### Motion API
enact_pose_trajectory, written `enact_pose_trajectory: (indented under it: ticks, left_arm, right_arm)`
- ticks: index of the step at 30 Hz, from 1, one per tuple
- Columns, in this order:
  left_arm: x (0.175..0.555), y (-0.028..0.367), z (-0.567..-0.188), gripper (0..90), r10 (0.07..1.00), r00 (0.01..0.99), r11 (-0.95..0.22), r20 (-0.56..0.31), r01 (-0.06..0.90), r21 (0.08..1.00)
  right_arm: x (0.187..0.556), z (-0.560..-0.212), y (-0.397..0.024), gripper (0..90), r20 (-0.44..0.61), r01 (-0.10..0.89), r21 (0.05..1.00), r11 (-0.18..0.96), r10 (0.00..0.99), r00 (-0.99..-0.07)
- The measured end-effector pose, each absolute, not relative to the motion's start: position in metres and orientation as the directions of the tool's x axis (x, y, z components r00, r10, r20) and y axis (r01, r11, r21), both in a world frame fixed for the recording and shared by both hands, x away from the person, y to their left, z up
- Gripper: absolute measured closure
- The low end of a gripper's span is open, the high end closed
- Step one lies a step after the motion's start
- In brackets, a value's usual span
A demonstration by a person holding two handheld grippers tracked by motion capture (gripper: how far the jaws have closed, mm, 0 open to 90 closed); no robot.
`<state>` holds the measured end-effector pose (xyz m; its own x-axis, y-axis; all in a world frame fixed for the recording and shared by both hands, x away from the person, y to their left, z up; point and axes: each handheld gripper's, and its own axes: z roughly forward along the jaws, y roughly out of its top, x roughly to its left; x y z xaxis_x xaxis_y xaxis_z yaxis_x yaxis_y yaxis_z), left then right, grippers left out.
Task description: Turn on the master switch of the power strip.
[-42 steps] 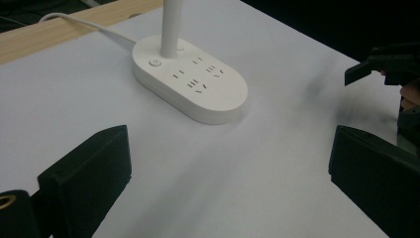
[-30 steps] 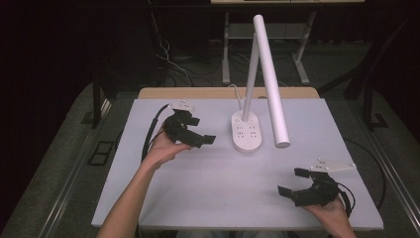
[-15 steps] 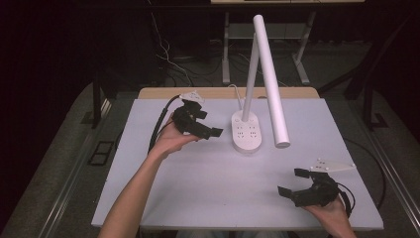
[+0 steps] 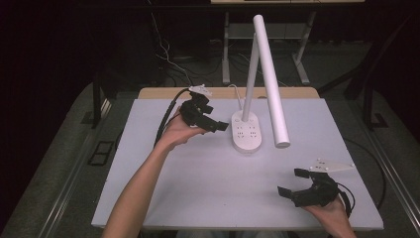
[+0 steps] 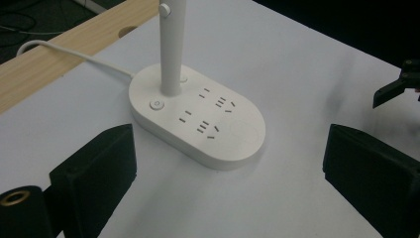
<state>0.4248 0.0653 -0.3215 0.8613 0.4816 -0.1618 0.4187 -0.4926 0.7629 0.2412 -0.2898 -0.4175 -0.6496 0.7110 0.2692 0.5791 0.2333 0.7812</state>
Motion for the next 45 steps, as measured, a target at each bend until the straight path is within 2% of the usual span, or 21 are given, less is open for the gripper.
enact_pose_trajectory:
  ticks: [31,38,45]
  left_arm:
    - [0.47,0.028,-0.328,16.2,0.51,0.843,-0.496,-0.17,0.45,0.743]
    - [0.48,0.026,-0.336,19.8,0.558,0.799,-0.417,-0.222,0.501,0.758]
    - [0.491,0.027,-0.345,24.9,0.576,0.781,-0.387,-0.243,0.522,0.76]
  right_arm:
    - [0.241,-0.416,-0.289,0.2,0.264,0.576,0.783,0.233,0.715,-0.647]
    - [0.242,-0.417,-0.288,0.2,0.262,0.576,0.782,0.237,0.714,-0.649]
    - [0.243,-0.417,-0.288,0.2,0.264,0.579,0.78,0.236,0.716,-0.647]
